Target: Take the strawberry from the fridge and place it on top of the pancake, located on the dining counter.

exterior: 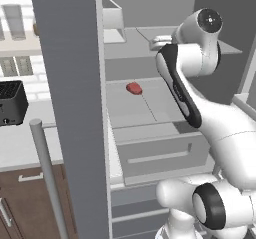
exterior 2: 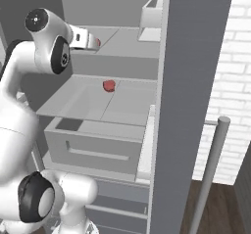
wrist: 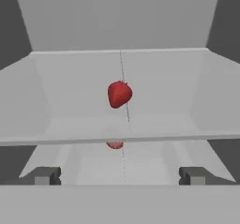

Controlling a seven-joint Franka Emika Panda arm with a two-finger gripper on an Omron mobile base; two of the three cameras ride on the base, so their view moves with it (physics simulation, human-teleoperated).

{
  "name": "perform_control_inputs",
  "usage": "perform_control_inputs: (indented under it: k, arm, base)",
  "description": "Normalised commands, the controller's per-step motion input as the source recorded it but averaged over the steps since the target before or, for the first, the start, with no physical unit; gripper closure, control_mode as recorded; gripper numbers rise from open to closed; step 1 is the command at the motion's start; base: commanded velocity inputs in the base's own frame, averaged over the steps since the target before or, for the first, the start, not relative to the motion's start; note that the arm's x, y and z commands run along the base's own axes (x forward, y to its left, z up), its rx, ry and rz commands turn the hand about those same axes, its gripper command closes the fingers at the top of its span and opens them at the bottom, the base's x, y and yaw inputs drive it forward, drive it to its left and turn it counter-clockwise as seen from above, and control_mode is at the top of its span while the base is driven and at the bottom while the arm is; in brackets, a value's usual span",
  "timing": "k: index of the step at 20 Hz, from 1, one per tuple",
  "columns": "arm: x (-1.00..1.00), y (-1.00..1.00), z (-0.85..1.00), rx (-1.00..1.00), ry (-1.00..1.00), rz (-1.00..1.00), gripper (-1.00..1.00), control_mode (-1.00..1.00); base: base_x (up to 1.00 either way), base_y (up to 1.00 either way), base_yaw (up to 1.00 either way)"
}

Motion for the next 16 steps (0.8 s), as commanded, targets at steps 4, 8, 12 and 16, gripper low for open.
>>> perform_control_inputs:
  k: [4, 8, 12, 16]
  arm:
    - [1.00, -0.02, -0.01, 0.00, 0.05, -0.07, -1.00, -1.00]
    - [1.00, 0.00, -0.03, 0.00, 0.01, -0.06, -1.00, -1.00]
    - [0.67, 0.00, -0.18, 0.00, 0.13, 0.00, -1.00, -1.00]
    - [0.34, 0.00, -0.20, 0.01, 0.18, 0.00, -1.00, -1.00]
  base:
    - [0.00, 0.00, 0.00]
    - [0.00, 0.00, 0.00]
    - [0.00, 0.00, 0.00]
    - [0.00, 0.00, 0.00]
